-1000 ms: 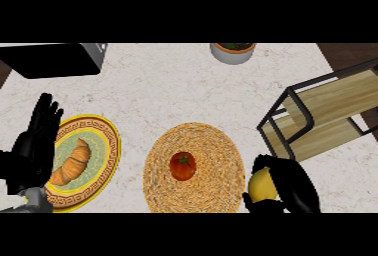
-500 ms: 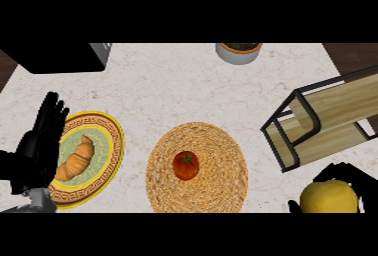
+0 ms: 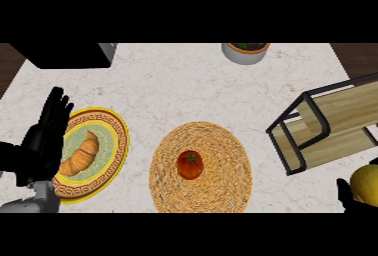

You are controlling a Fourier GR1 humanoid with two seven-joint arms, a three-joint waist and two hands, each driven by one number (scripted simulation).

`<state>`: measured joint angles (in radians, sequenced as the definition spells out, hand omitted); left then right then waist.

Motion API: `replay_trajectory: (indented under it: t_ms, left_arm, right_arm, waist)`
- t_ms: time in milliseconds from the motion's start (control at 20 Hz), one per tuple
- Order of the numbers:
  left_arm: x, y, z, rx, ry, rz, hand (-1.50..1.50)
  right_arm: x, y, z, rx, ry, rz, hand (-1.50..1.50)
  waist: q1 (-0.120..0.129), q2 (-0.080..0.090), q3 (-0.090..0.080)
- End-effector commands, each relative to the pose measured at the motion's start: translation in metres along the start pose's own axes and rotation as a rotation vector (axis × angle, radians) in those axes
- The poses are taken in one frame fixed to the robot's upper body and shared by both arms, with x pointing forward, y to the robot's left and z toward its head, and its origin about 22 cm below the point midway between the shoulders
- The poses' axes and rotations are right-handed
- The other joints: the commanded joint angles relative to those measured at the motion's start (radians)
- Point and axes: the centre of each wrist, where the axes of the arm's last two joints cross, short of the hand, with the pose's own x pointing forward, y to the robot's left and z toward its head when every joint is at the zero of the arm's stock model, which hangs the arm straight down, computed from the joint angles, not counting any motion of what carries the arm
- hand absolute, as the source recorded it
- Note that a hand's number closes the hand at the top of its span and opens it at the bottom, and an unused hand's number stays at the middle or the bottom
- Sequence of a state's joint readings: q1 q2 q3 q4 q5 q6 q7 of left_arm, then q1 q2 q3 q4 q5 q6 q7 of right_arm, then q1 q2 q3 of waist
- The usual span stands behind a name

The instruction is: Pick the lemon from the placemat and place it in the tiered shelf

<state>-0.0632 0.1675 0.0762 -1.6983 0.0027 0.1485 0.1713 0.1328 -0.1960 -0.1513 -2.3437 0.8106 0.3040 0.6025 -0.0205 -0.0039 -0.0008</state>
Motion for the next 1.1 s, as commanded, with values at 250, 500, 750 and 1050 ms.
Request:
replay_trajectory:
  t_ms: [250, 500, 750, 1050]
  left_arm:
    - [0.007, -0.001, -0.003, -0.009, -0.005, 0.008, 0.0]
    - [-0.004, -0.004, 0.004, -0.015, -0.006, -0.009, 0.0]
    - [0.006, -0.017, 0.003, -0.027, -0.015, 0.012, 0.0]
    - [0.003, -0.009, -0.007, -0.041, -0.006, -0.001, 0.0]
  right_arm:
    - [-0.023, -0.031, -0.039, -0.096, -0.017, -0.186, 1.5]
    - [-0.03, -0.034, -0.074, -0.116, -0.016, -0.198, 1.5]
    - [-0.034, 0.007, -0.109, -0.139, -0.037, -0.208, 1.5]
    - [-0.038, 0.02, -0.13, -0.161, -0.062, -0.236, 1.5]
  waist:
    - [0.017, 0.003, 0.002]
    - [0.021, 0.004, 0.001]
    - [0.028, 0.006, 0.001]
    - [0.023, 0.004, 0.001]
